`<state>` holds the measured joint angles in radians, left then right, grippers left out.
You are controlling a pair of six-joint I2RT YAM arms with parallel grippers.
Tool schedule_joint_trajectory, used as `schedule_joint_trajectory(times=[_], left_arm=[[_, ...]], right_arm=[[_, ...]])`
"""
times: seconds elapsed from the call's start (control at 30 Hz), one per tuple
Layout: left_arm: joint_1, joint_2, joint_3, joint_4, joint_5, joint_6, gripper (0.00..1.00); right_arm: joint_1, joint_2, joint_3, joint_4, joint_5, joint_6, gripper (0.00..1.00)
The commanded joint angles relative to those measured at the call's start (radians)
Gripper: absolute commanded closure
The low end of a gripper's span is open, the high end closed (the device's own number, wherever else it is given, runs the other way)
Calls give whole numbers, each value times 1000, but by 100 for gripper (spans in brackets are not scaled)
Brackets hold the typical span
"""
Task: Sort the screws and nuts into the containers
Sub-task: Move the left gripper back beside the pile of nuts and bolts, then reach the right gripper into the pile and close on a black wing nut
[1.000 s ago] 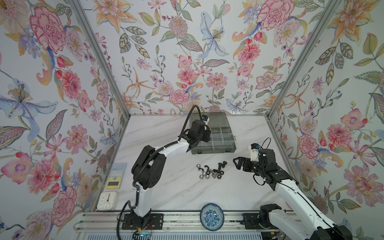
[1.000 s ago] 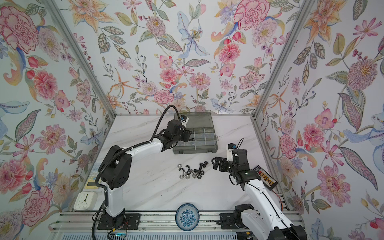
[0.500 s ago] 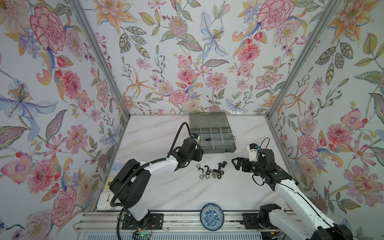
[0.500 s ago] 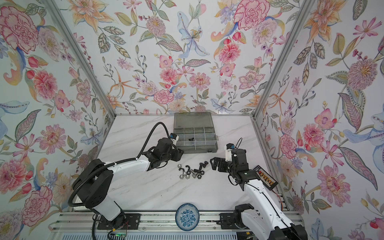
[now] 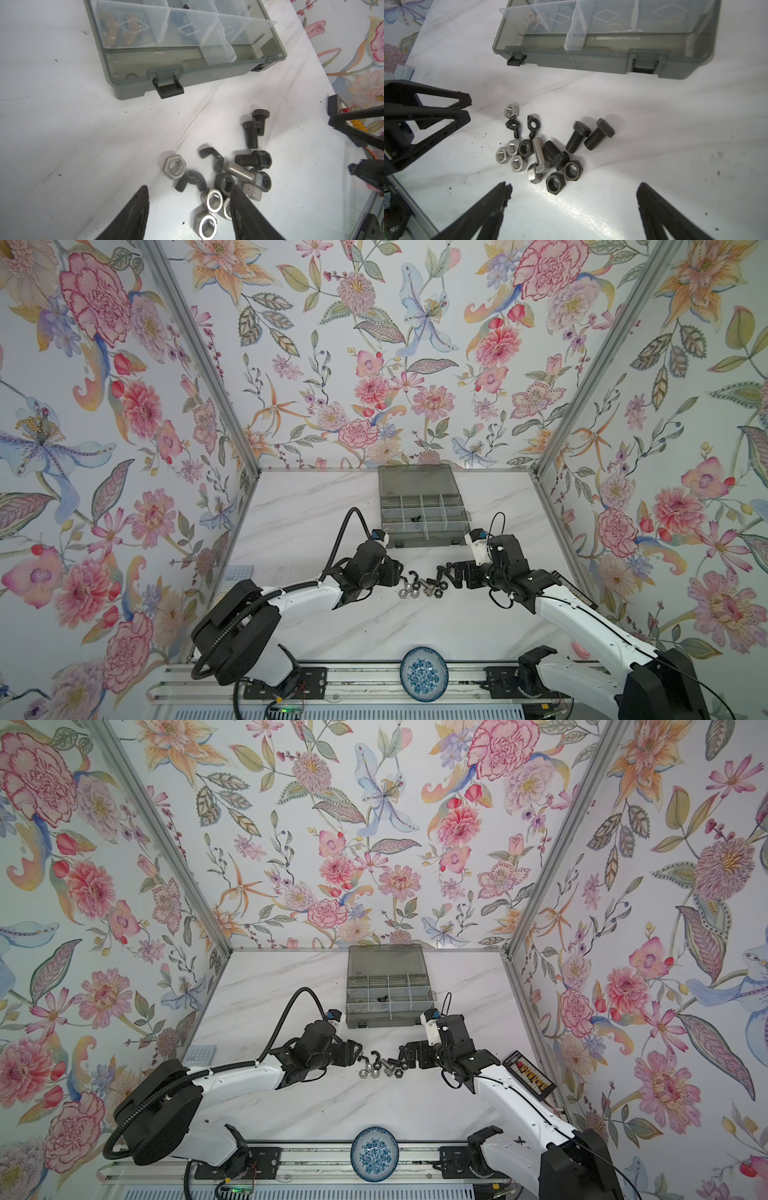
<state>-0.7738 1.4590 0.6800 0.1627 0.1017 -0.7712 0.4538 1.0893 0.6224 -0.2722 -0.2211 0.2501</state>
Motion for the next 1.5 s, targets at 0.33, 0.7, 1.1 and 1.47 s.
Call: schedule_joint_trajectory(times=[0.33, 0.7, 1.1, 1.47], left_arm=[[87, -118, -90, -26, 32, 11, 28], [102, -85, -71, -74, 15, 61, 26], [108, -80, -80, -52, 18, 66, 22], [107, -67, -86, -31, 24, 49, 21]], right_arm=[[219, 281, 231, -29, 186, -113, 11], [284, 488, 369, -69, 202, -147, 33], [311, 565, 387, -70, 185, -178, 45], [324, 618, 404, -50, 197, -208, 57]])
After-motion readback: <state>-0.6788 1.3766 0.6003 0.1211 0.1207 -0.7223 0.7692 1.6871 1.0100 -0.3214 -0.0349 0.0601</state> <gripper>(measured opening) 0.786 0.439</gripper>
